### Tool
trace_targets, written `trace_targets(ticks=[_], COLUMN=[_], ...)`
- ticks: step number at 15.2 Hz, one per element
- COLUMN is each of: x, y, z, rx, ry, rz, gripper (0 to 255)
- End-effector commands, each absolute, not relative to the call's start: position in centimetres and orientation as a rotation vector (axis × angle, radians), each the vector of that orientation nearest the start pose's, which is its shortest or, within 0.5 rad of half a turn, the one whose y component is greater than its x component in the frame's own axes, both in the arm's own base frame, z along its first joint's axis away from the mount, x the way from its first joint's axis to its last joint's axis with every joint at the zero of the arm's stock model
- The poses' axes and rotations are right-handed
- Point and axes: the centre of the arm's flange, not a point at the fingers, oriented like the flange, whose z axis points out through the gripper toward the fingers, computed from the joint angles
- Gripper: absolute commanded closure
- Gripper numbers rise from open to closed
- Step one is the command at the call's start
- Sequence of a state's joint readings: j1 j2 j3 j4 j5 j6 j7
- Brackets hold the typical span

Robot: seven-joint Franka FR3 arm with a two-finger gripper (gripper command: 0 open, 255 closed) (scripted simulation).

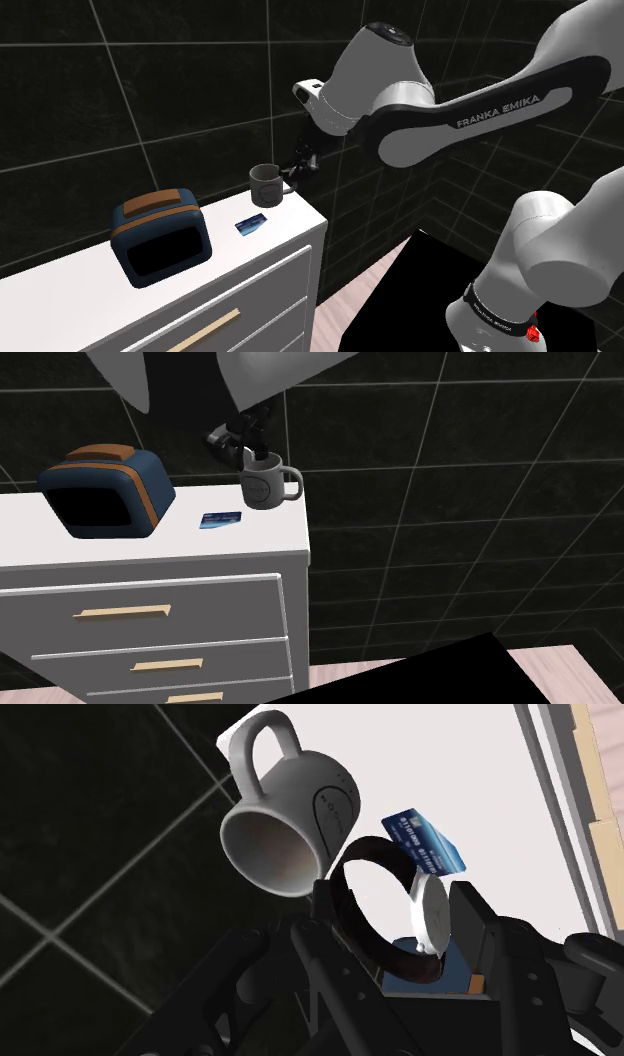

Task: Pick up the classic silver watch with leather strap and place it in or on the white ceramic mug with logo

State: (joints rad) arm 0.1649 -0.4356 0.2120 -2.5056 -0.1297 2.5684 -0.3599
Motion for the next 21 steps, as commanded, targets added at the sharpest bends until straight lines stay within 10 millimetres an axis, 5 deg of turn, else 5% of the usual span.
trace_targets(ticks=[1,9,21], x=[43.8,54.0,54.0], y=[16.1,12.3,12.3], z=[48.7,48.8,42.5], rx=[-2.951,-2.951,-2.951], ry=[-1.303,-1.303,-1.303], rz=[-0.8,-0.8,-0.8], gripper=[255,255,255])
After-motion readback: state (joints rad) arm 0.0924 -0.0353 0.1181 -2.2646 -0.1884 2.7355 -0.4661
